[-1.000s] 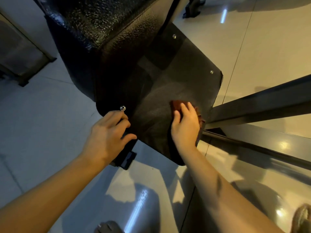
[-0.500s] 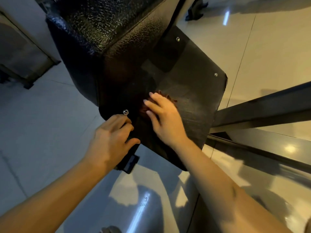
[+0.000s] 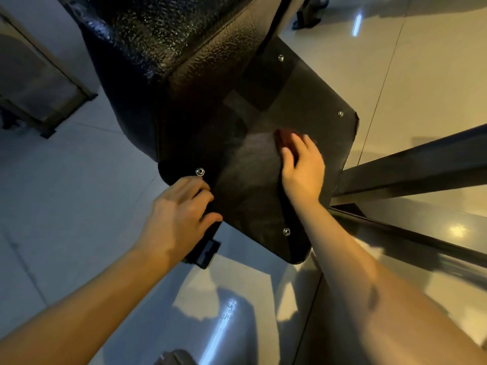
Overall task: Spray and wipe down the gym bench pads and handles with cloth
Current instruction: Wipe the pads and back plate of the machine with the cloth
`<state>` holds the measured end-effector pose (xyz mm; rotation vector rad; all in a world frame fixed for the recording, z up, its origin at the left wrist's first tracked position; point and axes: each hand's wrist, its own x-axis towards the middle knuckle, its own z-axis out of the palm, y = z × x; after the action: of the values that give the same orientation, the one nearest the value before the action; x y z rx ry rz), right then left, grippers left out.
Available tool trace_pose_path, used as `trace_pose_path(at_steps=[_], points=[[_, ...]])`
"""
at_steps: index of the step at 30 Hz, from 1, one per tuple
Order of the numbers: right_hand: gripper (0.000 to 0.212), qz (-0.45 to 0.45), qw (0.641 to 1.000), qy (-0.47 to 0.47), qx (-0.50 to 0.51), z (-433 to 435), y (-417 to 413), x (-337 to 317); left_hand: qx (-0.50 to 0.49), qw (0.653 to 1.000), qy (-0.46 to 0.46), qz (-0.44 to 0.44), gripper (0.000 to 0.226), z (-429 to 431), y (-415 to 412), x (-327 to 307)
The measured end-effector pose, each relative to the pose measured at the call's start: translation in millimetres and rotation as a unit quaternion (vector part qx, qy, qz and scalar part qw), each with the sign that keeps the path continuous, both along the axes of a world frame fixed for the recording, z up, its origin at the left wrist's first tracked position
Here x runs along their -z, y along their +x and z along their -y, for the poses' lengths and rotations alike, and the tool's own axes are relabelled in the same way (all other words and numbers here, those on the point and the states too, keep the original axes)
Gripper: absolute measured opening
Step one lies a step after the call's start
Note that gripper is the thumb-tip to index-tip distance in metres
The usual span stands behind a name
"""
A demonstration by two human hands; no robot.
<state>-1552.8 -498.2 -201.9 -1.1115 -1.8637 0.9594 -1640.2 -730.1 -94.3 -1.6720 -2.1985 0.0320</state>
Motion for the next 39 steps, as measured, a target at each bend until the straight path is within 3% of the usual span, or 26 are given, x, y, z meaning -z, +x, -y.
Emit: trace_pose_path(at_steps=[1,3,6,9,11,13,15,16,19,22,24,26,28,31,35,37,39], points=[[0.046,0.017,0.996,-0.071,0.054,-2.3,6.7,4.9,-0.001,1.000,0.001,0.002,0.037,1.7,0.0,0.4],[0.046,0.022,0.993,-0.095,0.059,21.8,4.8,-6.0,-0.003,1.000,-0.002,0.001,0.036,2.9,0.1,0.4],[0.042,-0.039,0.993,0.040,-0.100,69.0,-3.0,-27.0,-0.013,1.000,-0.004,-0.004,0.037,-1.9,-0.7,-0.3],[0.040,-0.035,0.954,0.180,-0.238,72.1,12.5,-12.7,-0.023,1.000,-0.008,0.000,0.035,-4.2,2.6,-1.2],[0.041,-0.018,0.970,0.149,-0.189,48.6,27.0,13.7,-0.017,1.000,-0.004,0.007,0.034,-3.6,3.8,-2.8],[0.042,-0.016,0.999,0.008,-0.048,30.4,42.6,31.9,-0.017,1.000,-0.003,0.005,0.035,-2.4,4.9,-2.5],[0.045,0.020,0.991,-0.113,0.069,43.3,40.1,27.3,-0.019,1.000,-0.002,0.002,0.035,-0.9,4.6,-2.0],[0.047,0.030,0.990,-0.115,0.070,61.0,33.4,18.8,-0.017,1.000,0.001,0.004,0.035,-0.9,4.3,-1.5],[0.045,-0.028,0.995,0.038,-0.082,113.1,19.3,-5.3,-0.012,1.000,0.006,0.008,0.034,-1.9,3.0,-2.5],[0.043,-0.022,0.955,0.189,-0.230,87.6,27.4,5.6,-0.016,1.000,0.001,0.007,0.033,-2.4,2.7,-2.0],[0.042,0.005,0.975,0.147,-0.166,55.7,38.4,26.2,-0.018,1.000,-0.003,0.011,0.034,-0.8,3.2,-0.2],[0.042,0.014,1.000,-0.003,-0.021,41.5,49.8,36.8,-0.019,1.000,-0.003,0.014,0.034,0.3,3.5,0.4],[0.043,0.016,0.996,-0.076,0.042,56.6,44.4,28.2,-0.019,1.000,0.000,0.013,0.034,0.7,3.9,0.2],[0.042,-0.030,0.995,0.009,-0.095,104.0,35.1,3.7,-0.011,1.000,-0.006,0.013,0.034,-1.3,2.7,-2.2],[0.043,-0.037,0.943,0.177,-0.279,116.7,51.8,9.8,0.003,1.000,0.001,0.005,0.028,-0.4,-0.6,-0.4],[0.042,0.003,0.938,0.209,-0.276,92.2,65.7,28.2,0.003,1.000,0.004,0.013,0.033,0.5,-1.8,1.2],[0.040,0.027,0.974,0.136,-0.178,62.7,75.1,44.2,-0.004,1.000,0.003,0.015,0.036,0.8,-1.7,3.1]])
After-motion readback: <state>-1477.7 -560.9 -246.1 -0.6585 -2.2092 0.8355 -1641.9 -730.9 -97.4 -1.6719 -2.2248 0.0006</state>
